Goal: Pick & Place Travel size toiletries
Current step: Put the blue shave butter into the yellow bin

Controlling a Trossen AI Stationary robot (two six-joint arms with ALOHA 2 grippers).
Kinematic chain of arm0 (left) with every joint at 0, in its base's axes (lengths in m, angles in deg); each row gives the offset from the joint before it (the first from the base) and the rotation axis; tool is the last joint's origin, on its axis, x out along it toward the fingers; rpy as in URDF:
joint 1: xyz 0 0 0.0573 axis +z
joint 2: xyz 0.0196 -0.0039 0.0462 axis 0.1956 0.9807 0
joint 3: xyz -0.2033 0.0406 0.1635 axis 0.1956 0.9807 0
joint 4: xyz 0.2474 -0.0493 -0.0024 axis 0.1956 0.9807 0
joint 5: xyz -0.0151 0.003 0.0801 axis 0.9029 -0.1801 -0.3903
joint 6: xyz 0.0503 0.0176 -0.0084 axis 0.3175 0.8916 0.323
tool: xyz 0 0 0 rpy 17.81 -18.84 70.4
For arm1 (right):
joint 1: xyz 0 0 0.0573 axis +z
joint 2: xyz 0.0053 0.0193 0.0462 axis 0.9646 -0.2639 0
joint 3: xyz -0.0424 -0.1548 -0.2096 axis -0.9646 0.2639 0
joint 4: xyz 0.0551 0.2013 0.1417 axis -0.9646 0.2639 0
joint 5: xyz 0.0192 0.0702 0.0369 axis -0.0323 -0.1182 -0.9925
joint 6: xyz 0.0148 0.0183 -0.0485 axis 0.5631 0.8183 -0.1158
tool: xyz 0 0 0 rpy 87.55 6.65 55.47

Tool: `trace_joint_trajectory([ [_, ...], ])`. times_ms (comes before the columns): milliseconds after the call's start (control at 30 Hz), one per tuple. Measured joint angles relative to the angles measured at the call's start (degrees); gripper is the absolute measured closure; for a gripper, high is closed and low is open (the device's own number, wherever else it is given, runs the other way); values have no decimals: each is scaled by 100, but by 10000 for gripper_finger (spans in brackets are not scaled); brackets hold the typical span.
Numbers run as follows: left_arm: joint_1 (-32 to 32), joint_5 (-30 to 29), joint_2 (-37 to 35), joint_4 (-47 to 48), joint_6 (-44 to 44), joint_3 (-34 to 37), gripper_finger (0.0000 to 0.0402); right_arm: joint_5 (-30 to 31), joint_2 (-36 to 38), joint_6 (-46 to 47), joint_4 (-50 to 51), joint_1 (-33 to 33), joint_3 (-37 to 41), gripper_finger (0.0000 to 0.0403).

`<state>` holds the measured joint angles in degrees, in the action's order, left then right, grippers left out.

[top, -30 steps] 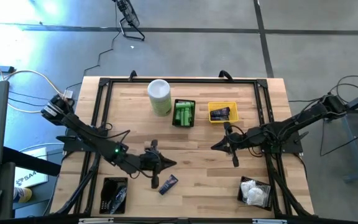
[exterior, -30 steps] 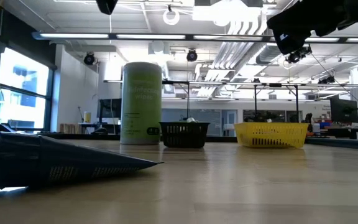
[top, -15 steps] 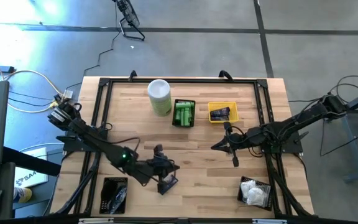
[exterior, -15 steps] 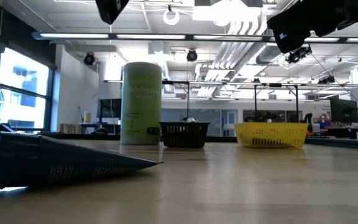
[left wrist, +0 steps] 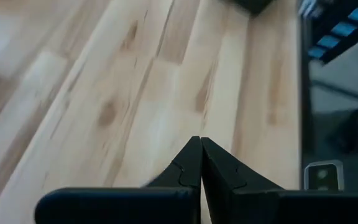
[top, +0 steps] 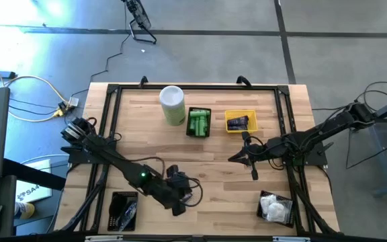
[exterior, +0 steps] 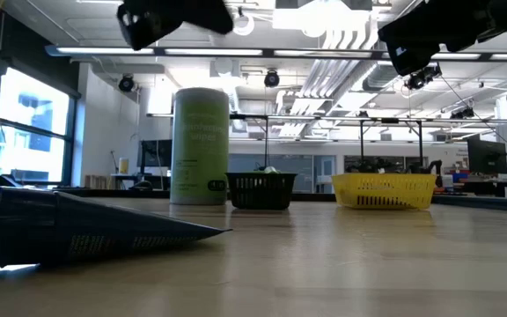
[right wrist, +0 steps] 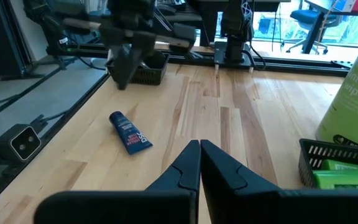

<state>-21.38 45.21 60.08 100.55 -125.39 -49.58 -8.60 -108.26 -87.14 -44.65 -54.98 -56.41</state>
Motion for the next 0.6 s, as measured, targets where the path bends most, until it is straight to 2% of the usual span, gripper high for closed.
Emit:
trace_joint_trajectory([
  [233, -3, 521, 573, 1630, -852, -875, 401, 0, 0, 0, 31, 0, 0, 398],
  [433, -126, 1027, 886, 1728, -1144, -1215, 401, 0, 0, 0, 38, 0, 0, 398],
  [600, -355, 1145, 874, 1964, -1541, -1237, 401, -2, 0, 28, 46, 2, 0, 398],
])
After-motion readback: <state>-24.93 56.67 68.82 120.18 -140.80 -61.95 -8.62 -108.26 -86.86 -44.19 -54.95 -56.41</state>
